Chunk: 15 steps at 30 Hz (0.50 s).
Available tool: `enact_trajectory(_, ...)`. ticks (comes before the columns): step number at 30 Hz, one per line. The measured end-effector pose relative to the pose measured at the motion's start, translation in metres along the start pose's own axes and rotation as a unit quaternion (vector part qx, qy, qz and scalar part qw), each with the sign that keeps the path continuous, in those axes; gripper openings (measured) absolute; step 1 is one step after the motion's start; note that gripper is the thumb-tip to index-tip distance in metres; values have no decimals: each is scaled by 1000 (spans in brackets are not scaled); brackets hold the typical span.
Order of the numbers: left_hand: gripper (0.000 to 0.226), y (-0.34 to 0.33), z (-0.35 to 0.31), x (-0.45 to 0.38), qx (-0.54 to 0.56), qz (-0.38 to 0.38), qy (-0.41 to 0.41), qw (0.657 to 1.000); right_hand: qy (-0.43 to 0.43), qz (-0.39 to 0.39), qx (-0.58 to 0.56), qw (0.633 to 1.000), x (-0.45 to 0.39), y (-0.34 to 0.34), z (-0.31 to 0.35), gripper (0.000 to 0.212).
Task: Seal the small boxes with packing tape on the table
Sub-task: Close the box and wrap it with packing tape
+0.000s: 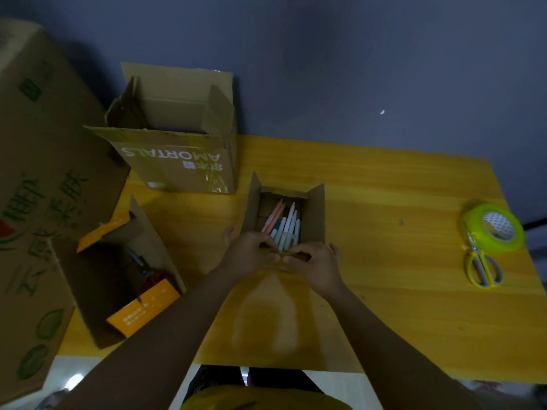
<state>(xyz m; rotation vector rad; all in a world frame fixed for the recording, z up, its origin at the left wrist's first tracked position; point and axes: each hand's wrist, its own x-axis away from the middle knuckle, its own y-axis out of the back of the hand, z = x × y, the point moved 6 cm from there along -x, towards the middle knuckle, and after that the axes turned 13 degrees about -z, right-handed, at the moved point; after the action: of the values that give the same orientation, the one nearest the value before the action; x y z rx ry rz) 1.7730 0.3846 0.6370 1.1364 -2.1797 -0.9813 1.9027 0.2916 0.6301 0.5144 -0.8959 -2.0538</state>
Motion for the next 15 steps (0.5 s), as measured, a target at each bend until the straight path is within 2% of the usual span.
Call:
enact_trajectory(8, 16, 0, -1, 0, 16, 16, -20, 1000, 3, -5, -28, 1000, 2, 0, 2, 6)
enact_trajectory(15, 11, -1, 1, 3, 24, 15, -36, 999, 25, -14, -5, 1000, 3, -1, 2, 11)
